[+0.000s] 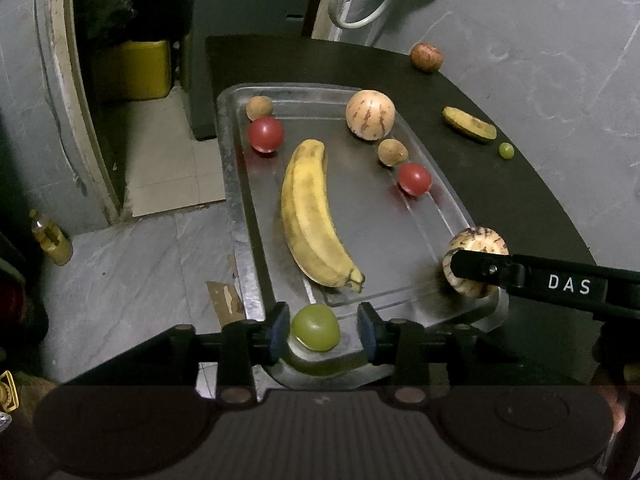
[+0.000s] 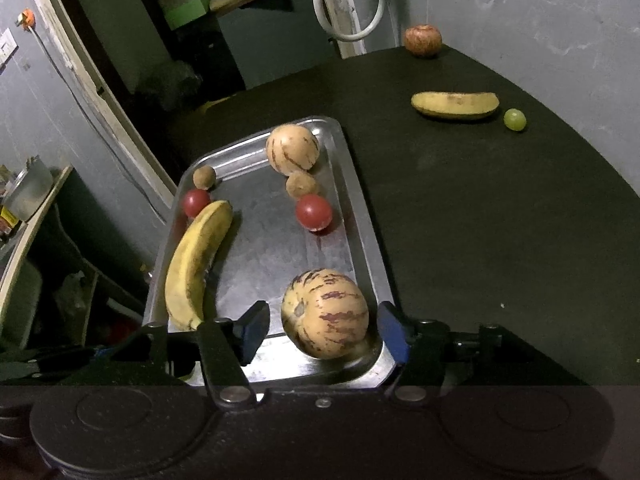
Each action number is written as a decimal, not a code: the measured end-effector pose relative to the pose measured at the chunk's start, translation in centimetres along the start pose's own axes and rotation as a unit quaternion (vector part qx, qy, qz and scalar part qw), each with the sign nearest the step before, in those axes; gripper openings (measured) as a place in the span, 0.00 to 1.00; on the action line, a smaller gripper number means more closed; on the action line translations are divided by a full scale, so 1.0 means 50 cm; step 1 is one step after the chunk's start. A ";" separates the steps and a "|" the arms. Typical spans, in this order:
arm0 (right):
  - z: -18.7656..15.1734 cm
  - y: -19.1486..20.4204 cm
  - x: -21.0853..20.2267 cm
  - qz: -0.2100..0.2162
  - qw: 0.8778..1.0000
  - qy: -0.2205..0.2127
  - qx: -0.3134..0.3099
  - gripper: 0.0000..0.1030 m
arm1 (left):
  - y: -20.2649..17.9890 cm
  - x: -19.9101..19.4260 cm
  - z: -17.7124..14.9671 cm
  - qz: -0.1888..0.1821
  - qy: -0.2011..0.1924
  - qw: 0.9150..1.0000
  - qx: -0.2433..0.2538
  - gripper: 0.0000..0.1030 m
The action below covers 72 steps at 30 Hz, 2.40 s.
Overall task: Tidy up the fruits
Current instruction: 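Carry the melon and grape into the metal tray and open both tools, then withdraw both tools from the tray toward the small banana and grape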
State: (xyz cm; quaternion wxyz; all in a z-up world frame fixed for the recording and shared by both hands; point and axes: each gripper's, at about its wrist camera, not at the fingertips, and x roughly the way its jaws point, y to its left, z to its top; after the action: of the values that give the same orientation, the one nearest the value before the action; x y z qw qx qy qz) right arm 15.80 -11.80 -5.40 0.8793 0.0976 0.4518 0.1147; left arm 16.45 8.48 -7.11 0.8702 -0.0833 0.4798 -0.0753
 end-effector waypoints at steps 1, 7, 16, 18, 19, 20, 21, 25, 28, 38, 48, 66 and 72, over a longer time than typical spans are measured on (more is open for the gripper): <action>0.001 -0.001 -0.006 0.002 1.000 -0.003 0.002 0.65 | -0.002 -0.002 0.000 0.000 -0.001 1.000 0.001 0.46; 0.002 -0.012 -0.041 0.005 1.000 -0.024 0.011 0.76 | -0.006 -0.014 -0.002 -0.003 -0.004 1.000 -0.001 0.54; 0.001 -0.026 -0.082 -0.008 0.999 -0.035 0.012 0.98 | -0.013 -0.054 -0.012 -0.004 -0.020 1.000 -0.002 0.75; 0.000 -0.027 -0.089 -0.013 0.999 -0.035 0.007 0.99 | -0.012 -0.063 -0.016 -0.002 -0.022 1.000 -0.004 0.79; -0.002 -0.027 -0.091 -0.014 0.999 -0.033 0.005 0.99 | -0.011 -0.069 -0.018 0.000 -0.024 1.000 -0.005 0.82; -0.005 -0.026 -0.093 -0.017 0.999 -0.030 0.002 0.99 | -0.011 -0.074 -0.019 0.001 -0.027 1.000 -0.006 0.84; -0.008 -0.026 -0.094 -0.020 0.999 -0.025 0.000 0.99 | -0.009 -0.080 -0.021 0.002 -0.029 1.000 -0.007 0.86; -0.020 -0.027 -0.098 -0.039 0.999 -0.005 -0.009 0.99 | -0.004 -0.099 -0.029 0.011 -0.035 0.999 -0.010 0.96; -0.035 -0.032 -0.097 -0.063 0.998 0.018 -0.017 0.99 | -0.002 -0.106 -0.034 0.017 -0.031 0.999 -0.007 0.98; -0.065 -0.094 -0.096 -0.118 0.990 0.059 0.040 0.99 | -0.014 -0.114 -0.046 0.052 -0.005 0.998 0.027 0.99; -0.077 -0.155 -0.095 -0.151 0.983 0.064 0.083 0.99 | -0.039 -0.091 -0.053 0.070 0.031 0.995 0.062 0.99; 0.011 -0.198 -0.085 -0.157 0.985 -0.069 -0.007 0.99 | -0.097 -0.083 0.071 0.154 0.074 0.981 0.096 0.99; 0.064 -0.229 -0.066 -0.145 0.984 -0.096 -0.045 0.99 | -0.147 -0.096 0.164 0.170 0.005 0.977 0.132 0.99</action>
State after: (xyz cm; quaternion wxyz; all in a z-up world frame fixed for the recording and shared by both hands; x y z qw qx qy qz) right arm 17.84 -23.90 -4.15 0.9294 0.0017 0.3691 -0.0036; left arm 20.48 2.93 2.75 0.8712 0.1155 0.4771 0.0109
